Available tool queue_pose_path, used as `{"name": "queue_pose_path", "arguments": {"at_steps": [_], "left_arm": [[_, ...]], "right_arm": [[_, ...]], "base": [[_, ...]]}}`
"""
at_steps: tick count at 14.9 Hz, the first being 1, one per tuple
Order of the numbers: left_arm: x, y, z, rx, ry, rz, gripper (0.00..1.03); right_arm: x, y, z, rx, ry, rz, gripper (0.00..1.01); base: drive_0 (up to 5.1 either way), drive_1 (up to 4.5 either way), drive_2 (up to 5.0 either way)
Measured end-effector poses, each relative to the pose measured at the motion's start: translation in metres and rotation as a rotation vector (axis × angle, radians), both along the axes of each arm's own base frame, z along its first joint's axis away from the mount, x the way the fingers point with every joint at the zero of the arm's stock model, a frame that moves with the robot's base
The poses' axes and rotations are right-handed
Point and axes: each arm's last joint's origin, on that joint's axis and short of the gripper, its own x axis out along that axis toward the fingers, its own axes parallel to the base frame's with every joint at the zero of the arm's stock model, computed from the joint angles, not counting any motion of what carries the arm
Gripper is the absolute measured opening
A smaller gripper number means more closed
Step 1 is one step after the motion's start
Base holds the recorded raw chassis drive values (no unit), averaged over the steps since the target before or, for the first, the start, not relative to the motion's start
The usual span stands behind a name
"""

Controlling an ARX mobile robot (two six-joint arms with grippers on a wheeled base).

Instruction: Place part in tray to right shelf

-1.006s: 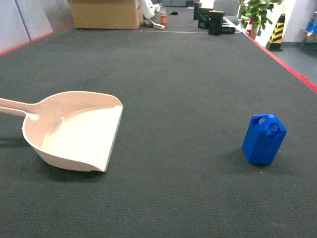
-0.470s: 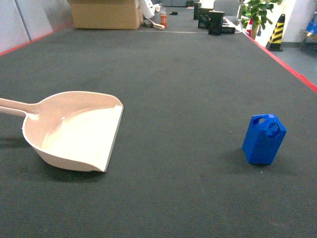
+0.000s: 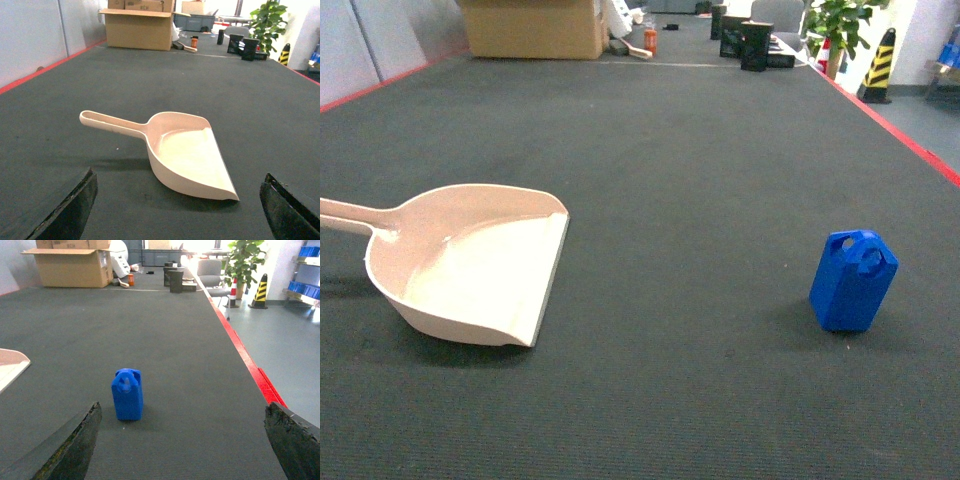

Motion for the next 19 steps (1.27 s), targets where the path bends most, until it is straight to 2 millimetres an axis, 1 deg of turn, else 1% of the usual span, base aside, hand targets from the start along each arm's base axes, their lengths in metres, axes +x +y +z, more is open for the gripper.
{"name": "queue_pose_path", "arguments": {"at_steps": [19], "left_arm": [[0.0000, 0.0000, 0.0000, 0.000, 0.000, 0.000, 0.98]], "right_arm": [[0.0000, 0.0000, 0.0000, 0.000, 0.000, 0.000, 0.98]], "base": [[0.0, 0.00, 0.0]]}}
